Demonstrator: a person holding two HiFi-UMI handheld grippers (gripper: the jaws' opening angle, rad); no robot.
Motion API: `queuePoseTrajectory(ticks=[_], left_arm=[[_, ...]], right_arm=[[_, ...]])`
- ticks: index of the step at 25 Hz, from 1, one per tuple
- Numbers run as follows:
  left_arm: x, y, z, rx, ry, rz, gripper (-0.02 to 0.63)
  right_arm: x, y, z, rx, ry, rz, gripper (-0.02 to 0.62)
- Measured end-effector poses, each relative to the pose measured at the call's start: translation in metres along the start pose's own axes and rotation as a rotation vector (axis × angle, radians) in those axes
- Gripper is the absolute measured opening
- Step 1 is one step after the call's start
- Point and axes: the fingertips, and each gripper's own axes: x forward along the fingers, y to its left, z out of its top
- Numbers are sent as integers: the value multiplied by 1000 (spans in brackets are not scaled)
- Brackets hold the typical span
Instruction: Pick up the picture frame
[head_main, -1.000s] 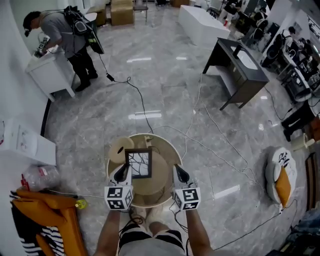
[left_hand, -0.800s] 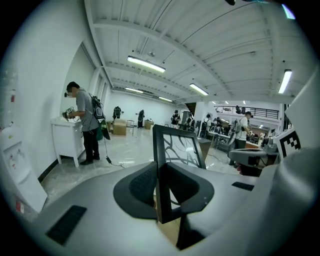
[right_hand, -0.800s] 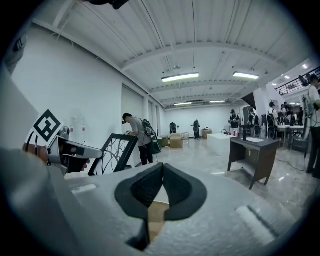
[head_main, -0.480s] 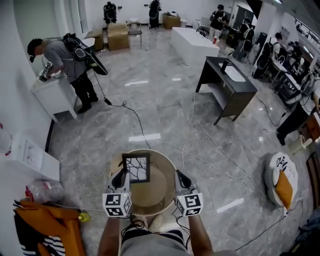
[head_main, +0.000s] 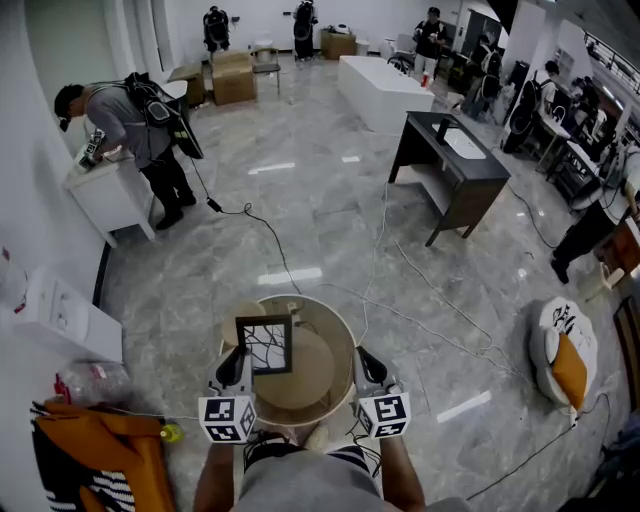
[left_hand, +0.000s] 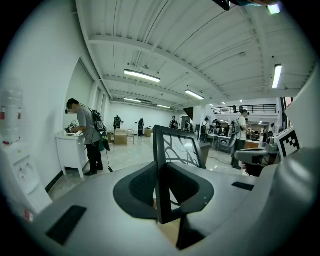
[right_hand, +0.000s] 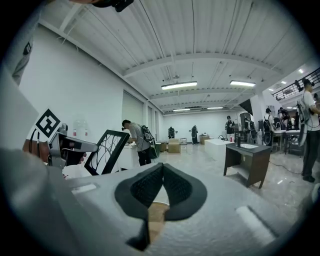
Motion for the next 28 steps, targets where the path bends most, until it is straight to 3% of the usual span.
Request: queuePoseTrajectory(ticks=[28], left_arm=[[-3, -3, 11, -13, 2, -6, 77]], right_arm=[[-3, 6, 9, 5, 19, 19, -2]])
